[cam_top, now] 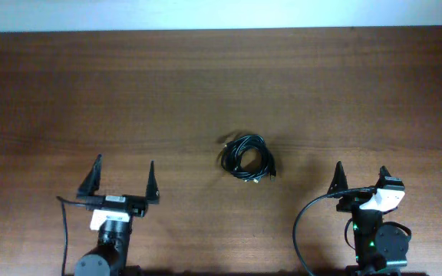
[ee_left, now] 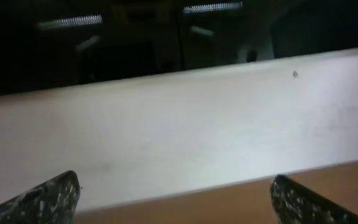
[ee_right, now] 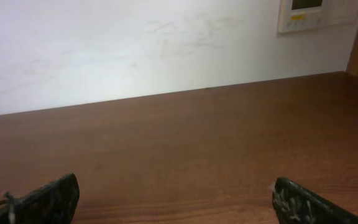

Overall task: Untangle cables
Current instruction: 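Raise the left gripper and move it over the black cable bundle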

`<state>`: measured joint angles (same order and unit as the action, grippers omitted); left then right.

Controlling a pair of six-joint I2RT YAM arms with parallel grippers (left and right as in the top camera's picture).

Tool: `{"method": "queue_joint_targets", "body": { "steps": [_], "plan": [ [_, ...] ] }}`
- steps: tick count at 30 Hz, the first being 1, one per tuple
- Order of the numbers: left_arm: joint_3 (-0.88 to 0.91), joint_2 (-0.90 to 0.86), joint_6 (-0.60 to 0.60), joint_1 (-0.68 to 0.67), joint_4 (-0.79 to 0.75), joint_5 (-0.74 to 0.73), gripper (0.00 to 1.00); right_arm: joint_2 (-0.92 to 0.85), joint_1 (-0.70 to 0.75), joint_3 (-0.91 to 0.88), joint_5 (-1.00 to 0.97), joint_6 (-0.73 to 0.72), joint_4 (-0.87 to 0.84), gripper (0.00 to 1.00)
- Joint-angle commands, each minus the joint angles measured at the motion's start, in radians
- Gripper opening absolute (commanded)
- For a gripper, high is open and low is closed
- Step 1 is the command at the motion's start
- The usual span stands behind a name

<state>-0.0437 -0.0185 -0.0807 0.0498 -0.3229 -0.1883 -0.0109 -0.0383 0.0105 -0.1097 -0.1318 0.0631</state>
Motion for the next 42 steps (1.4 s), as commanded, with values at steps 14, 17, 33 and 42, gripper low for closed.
{"method": "queue_joint_targets", "body": {
  "steps": [14,17,33,42],
  "plan": [
    [-0.994,-0.584,0.096,-0.002,0.889,-1.194,0.99,0.005,-0.007,-0.005,-0.026,-0.008,0.008,0.98],
    [-0.993,-0.607,0.095,-0.002,0.889,-1.239,0.99,0.005,-0.007,-0.005,-0.026,-0.008,0.008,0.99],
    [-1.188,-1.184,0.581,-0.022,0.316,-0.675,0.99,0.005,-0.007,-0.005,-0.026,-0.008,0.008,0.99],
    [-1.374,-1.327,-0.056,-0.570,1.202,0.207,0.99,0.005,-0.007,-0.005,-0.026,-0.008,0.008,0.98]
  ]
}}
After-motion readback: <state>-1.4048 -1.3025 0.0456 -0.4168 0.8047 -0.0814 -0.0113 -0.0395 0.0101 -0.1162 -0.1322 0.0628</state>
